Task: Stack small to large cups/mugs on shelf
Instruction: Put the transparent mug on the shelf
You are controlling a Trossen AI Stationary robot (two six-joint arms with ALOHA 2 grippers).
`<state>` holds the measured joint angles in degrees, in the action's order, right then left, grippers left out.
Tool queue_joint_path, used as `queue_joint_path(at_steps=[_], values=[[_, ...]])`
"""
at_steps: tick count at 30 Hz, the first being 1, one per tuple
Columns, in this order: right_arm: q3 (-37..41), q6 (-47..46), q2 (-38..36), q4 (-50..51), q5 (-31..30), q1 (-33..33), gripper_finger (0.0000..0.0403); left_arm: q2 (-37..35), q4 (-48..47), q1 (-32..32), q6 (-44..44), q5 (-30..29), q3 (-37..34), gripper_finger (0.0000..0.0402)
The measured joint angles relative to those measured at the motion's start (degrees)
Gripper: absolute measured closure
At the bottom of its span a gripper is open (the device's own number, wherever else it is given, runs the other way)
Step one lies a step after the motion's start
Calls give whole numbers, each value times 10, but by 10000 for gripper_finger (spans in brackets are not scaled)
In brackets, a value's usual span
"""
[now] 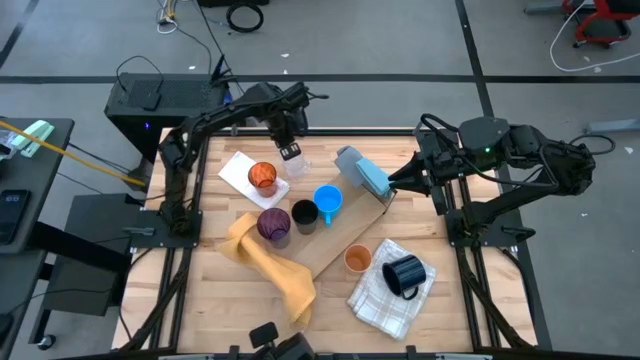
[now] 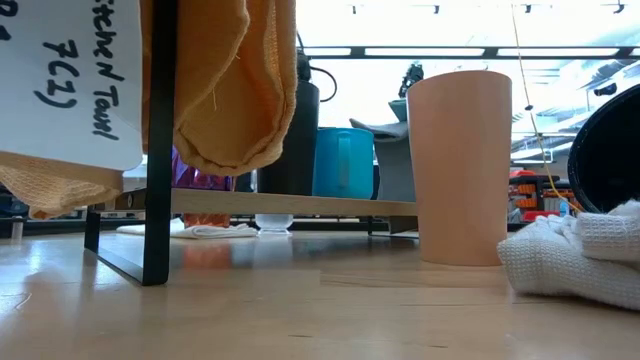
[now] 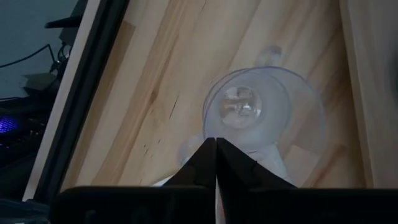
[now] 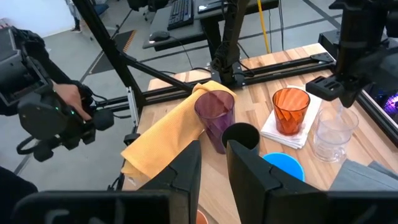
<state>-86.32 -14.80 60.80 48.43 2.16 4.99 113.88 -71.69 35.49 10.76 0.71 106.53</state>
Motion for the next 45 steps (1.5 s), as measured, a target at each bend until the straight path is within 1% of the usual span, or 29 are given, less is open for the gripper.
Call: queue_joint_path(at_steps=[3,10,19,23,32,36,40,45], values=[[0,0,0,0,0,0,318,-4,0,0,1,0,1,395],[0,2,0,0,0,0,318,-4,8,0,0,0,1,363],[0,0,0,0,0,0,318,-4,31,1,-3,0,1,345],[0,-1,0,0,0,0,318,-4,42,1,-12,0,1,326],[0,-5,0,0,0,0,318,1,43,5,-16,0,0,267],[0,-5,0,0,0,0,318,3,45,7,-16,0,0,248],[0,-7,0,-1,0,0,318,11,50,7,-19,1,0,240],[0,-13,0,-3,0,0,318,24,49,11,-28,0,0,239]])
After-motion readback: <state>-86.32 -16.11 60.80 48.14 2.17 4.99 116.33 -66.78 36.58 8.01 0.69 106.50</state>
